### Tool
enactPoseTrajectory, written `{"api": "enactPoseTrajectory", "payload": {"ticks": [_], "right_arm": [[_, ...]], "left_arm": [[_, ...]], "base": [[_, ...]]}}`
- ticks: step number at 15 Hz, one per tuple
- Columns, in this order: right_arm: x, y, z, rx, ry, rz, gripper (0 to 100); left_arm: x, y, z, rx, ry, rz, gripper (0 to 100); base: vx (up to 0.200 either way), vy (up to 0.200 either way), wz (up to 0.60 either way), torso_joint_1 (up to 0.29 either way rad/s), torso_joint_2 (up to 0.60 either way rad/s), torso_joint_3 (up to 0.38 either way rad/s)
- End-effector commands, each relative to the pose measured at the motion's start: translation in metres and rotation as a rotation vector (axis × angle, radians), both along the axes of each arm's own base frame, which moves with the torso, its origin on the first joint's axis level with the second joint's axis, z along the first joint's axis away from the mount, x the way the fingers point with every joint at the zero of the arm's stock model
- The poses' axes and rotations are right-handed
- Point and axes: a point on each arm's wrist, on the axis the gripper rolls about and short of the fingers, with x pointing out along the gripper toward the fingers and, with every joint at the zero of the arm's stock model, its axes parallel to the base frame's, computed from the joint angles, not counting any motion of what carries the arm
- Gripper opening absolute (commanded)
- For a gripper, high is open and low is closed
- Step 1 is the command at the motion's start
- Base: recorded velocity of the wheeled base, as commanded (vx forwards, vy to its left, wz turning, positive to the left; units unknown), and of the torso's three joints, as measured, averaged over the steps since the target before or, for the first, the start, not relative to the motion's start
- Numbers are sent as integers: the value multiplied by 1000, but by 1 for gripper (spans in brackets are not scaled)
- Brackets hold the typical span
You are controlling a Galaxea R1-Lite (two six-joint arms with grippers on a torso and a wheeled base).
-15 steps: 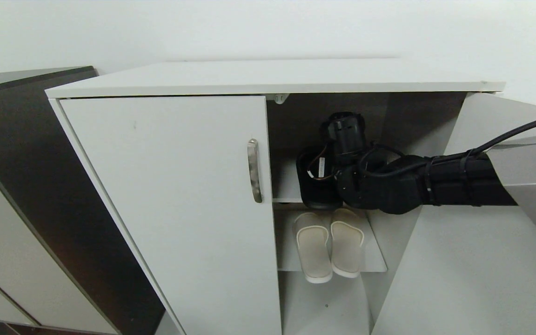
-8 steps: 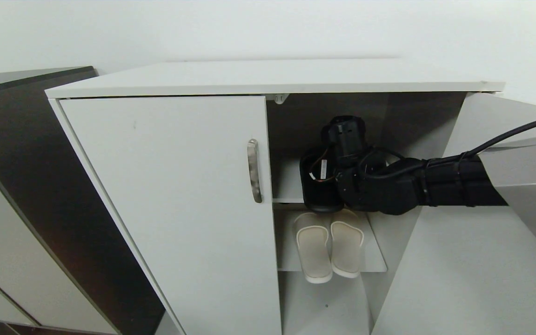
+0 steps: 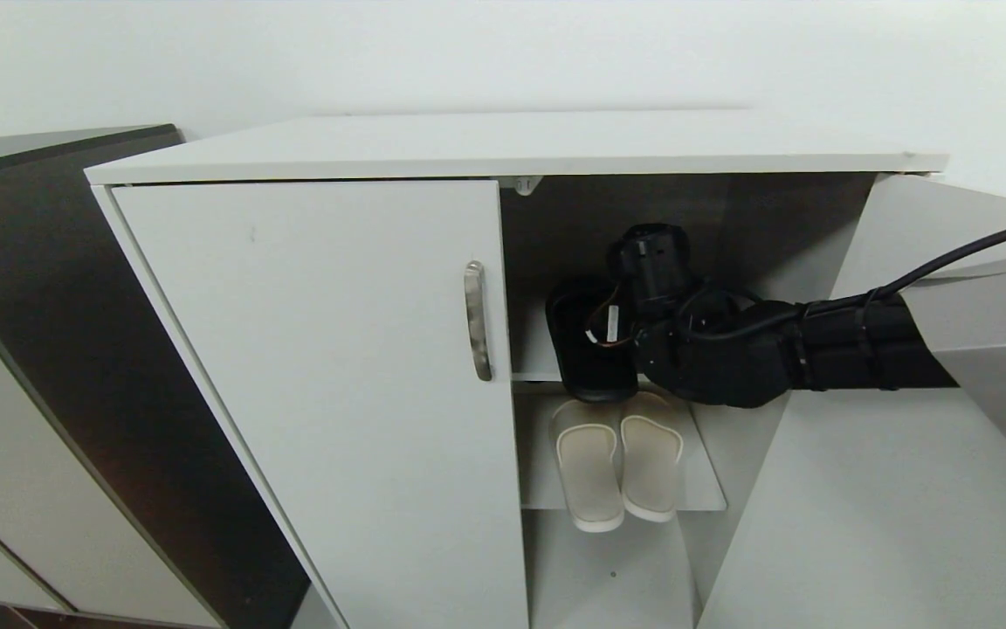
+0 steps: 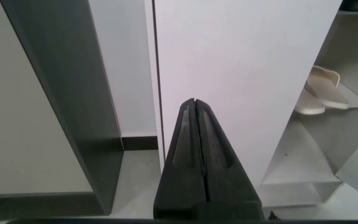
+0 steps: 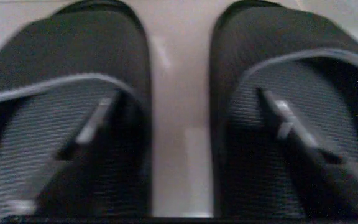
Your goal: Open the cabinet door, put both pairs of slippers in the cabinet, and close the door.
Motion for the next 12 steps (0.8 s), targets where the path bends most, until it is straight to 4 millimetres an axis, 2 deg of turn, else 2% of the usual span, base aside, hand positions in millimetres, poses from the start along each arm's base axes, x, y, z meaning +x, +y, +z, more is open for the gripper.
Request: {"api": "enactPoseTrajectory", "payload": {"ticks": [1,8,12], "right_arm": [[-17,-6,14,7,-11,11,100],[-59,-4,19,13,-30,81,100],[-60,-4,17,3,-24,88,100]], "left_arm": [[0,0,0,0,-1,-3,0],[0,0,0,0,-1,0,0],[0,0,0,0,-1,-1,0]], "base": [[0,0,0,0,0,0],[0,0,0,0,0,0],[0,0,0,0,0,0]]}}
